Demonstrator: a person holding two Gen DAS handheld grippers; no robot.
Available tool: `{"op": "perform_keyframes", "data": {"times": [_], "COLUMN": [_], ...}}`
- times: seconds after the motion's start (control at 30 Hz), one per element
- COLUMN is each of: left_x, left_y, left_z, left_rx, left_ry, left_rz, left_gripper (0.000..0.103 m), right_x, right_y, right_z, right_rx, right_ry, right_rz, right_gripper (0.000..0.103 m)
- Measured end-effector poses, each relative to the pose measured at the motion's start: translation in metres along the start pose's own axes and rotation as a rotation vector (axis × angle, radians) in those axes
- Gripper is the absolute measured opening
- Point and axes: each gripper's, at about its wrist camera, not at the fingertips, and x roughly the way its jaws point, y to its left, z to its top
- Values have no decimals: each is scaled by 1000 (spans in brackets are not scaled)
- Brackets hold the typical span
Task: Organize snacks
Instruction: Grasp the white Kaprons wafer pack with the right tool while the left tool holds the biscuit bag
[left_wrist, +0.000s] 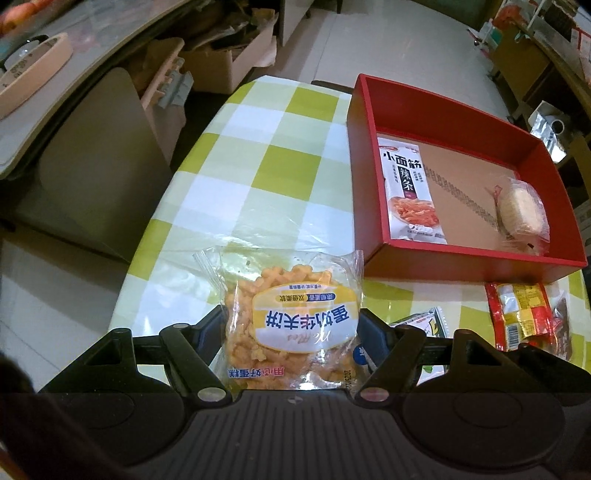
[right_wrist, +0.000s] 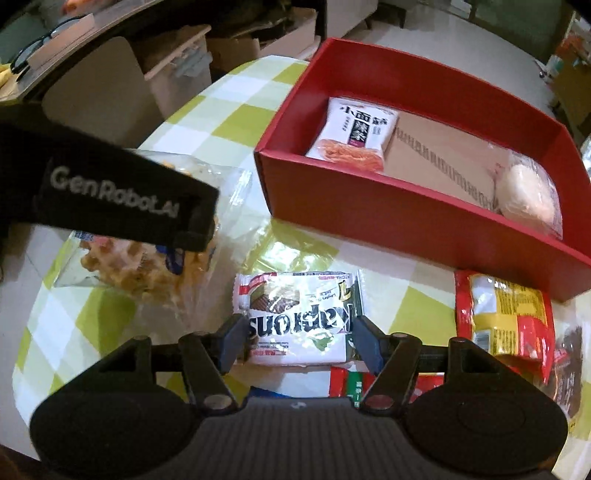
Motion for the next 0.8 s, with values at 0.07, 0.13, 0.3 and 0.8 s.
{"op": "perform_keyframes", "data": {"times": [0.07, 0.13, 0.3, 0.8], "left_x": [1, 1, 10, 16], "left_y": [-1, -4, -8, -44], "left_z": [0, -1, -5, -27], "left_rx": [1, 15, 24, 155], "left_ry": [3, 4, 35, 76], "left_rz": [-3, 4, -4, -25], "left_gripper": [79, 79, 79, 79], "right_x": [2, 1, -4, -77], "right_y": [2, 4, -6, -57], "right_z": [-3, -5, -9, -27], "right_rx": [-14, -39, 2, 124], "right_ry": [-7, -13, -26, -125], "right_rz": [-10, -14, -12, -67], "right_gripper": [71, 71, 63, 61]}}
